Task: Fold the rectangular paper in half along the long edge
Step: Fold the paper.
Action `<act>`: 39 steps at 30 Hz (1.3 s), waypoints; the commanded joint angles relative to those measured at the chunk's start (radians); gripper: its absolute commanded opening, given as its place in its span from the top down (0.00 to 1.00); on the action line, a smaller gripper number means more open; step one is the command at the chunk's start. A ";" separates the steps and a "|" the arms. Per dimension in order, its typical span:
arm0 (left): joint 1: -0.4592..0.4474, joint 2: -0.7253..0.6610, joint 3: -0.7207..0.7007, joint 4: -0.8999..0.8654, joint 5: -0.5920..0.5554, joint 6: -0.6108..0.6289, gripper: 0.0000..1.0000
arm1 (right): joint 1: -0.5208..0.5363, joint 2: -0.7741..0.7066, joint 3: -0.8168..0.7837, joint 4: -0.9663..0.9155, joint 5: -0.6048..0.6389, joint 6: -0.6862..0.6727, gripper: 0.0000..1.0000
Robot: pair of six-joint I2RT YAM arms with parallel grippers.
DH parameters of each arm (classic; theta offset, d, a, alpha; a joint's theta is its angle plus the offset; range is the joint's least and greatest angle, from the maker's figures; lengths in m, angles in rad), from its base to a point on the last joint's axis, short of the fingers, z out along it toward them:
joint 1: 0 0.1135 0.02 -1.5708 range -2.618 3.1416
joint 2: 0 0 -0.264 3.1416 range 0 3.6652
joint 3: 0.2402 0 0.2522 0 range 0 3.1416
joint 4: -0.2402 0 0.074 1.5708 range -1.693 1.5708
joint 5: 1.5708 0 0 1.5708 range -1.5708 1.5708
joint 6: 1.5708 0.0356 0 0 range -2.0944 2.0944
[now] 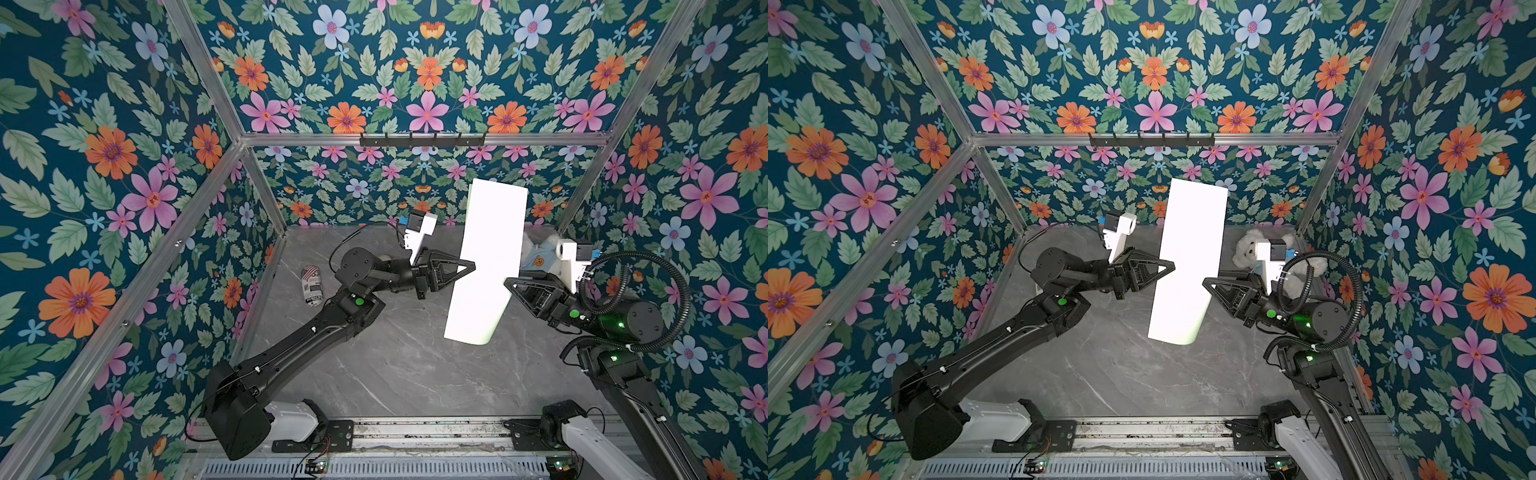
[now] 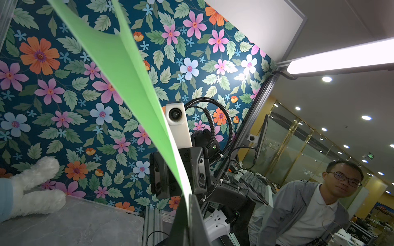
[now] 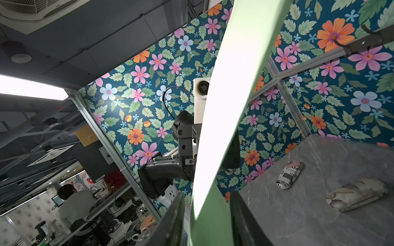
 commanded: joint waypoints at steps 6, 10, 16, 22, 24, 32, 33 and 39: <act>0.004 -0.005 0.006 -0.002 -0.032 0.035 1.00 | 0.028 -0.022 0.030 -0.100 0.036 -0.084 0.92; 0.003 -0.015 0.006 -0.030 -0.054 0.054 1.00 | 0.028 -0.024 0.029 -0.126 0.043 -0.091 0.66; 0.008 -0.024 0.005 -0.045 -0.074 0.063 1.00 | 0.032 -0.030 0.012 -0.150 0.047 -0.107 0.99; 0.009 -0.021 0.014 -0.046 -0.082 0.064 1.00 | 0.054 -0.035 0.002 -0.188 0.059 -0.130 0.64; 0.009 -0.016 0.016 -0.046 -0.083 0.064 1.00 | 0.063 -0.040 -0.003 -0.185 0.059 -0.132 0.82; 0.012 -0.013 0.023 -0.047 -0.094 0.065 1.00 | 0.072 -0.059 -0.007 -0.227 0.062 -0.150 0.70; 0.013 -0.012 0.024 -0.047 -0.094 0.064 1.00 | 0.073 -0.062 -0.009 -0.225 0.060 -0.149 0.82; 0.015 -0.009 0.026 -0.047 -0.094 0.064 1.00 | 0.075 -0.072 -0.022 -0.240 0.060 -0.150 0.84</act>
